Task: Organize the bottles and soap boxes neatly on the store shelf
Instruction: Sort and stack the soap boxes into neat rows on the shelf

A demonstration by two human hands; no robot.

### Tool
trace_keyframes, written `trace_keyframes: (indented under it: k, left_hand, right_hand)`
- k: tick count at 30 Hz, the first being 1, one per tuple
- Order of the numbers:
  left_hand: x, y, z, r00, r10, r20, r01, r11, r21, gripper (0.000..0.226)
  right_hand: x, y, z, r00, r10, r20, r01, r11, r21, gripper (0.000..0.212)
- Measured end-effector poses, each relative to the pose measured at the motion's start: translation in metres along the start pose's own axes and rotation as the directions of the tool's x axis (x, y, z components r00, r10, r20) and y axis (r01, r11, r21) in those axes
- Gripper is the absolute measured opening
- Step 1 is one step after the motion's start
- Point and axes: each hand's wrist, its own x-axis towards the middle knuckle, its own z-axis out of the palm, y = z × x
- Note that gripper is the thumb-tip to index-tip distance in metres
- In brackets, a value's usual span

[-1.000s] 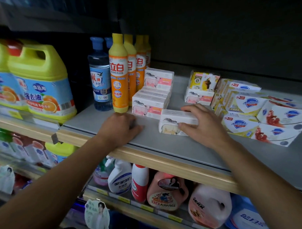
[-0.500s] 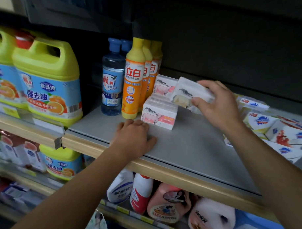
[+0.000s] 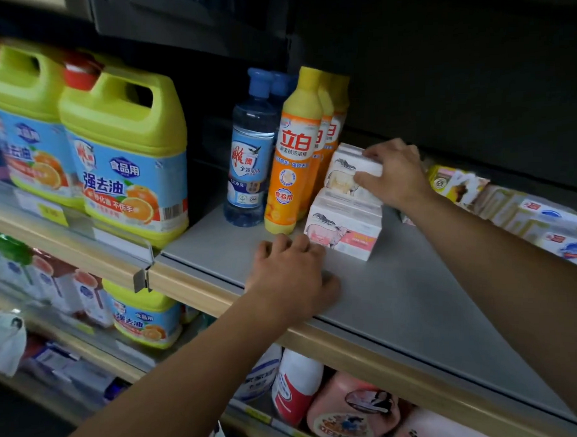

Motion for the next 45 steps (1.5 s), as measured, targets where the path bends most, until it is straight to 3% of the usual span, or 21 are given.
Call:
trace_keyframes:
  k: [4, 8, 11, 16, 21, 24, 29, 31, 36, 42, 45]
  left_hand:
    - [0.003, -0.005, -0.005, 0.999, 0.037, 0.037, -0.037, 0.999, 0.014, 0.052]
    - [0.012, -0.019, -0.017, 0.998, 0.054, 0.02, -0.053, 0.998, -0.02, 0.043]
    - [0.014, -0.025, -0.012, 0.999, 0.044, -0.011, -0.043, 0.999, 0.025, 0.045]
    - [0.02, -0.025, -0.004, 0.999, 0.016, -0.028, -0.017, 1.0, -0.006, 0.053]
    - [0.026, -0.021, 0.0, 0.998, -0.007, -0.055, 0.008, 1.0, 0.022, 0.059]
    - [0.025, -0.022, 0.003, 0.997, -0.006, -0.075, 0.009, 1.0, 0.029, 0.061]
    - [0.026, -0.024, 0.004, 0.997, 0.003, -0.074, -0.001, 1.0, 0.03, 0.06]
    - [0.026, -0.024, 0.004, 0.997, 0.003, -0.074, 0.0, 0.999, 0.036, 0.059]
    - [0.025, -0.024, 0.004, 0.998, 0.003, -0.07, 0.0, 0.999, 0.046, 0.058]
    - [0.024, -0.024, 0.006, 0.996, 0.011, -0.083, -0.007, 0.999, 0.041, 0.058]
    - [0.025, -0.025, 0.007, 0.995, 0.015, -0.097, -0.012, 0.999, 0.033, 0.059]
  right_hand:
    - [0.009, 0.008, -0.008, 0.999, -0.009, 0.051, 0.008, 1.0, 0.021, 0.066]
    - [0.03, 0.01, -0.016, 0.959, 0.12, 0.256, -0.138, 0.989, 0.053, 0.09]
    - [0.042, 0.008, -0.014, 0.915, 0.103, 0.389, -0.132, 0.99, 0.049, 0.098]
    - [0.049, 0.016, -0.008, 0.968, 0.026, 0.248, -0.065, 0.986, 0.151, 0.09]
    - [0.069, 0.032, -0.003, 0.963, 0.151, 0.222, -0.179, 0.978, 0.11, 0.08]
    - [0.077, 0.038, 0.011, 0.954, 0.211, 0.214, -0.235, 0.967, 0.095, 0.091]
    - [0.083, 0.051, 0.031, 0.946, 0.186, 0.264, -0.234, 0.958, 0.165, 0.1]
    - [0.086, 0.054, 0.033, 0.947, 0.155, 0.28, -0.203, 0.967, 0.152, 0.093]
    - [0.086, 0.052, 0.041, 0.977, 0.11, 0.18, -0.12, 0.992, 0.048, 0.044]
    - [0.073, 0.053, 0.054, 0.987, 0.162, -0.017, -0.163, 0.986, -0.028, 0.044]
    - [0.071, 0.056, 0.06, 0.987, 0.16, 0.004, -0.16, 0.987, -0.006, 0.047]
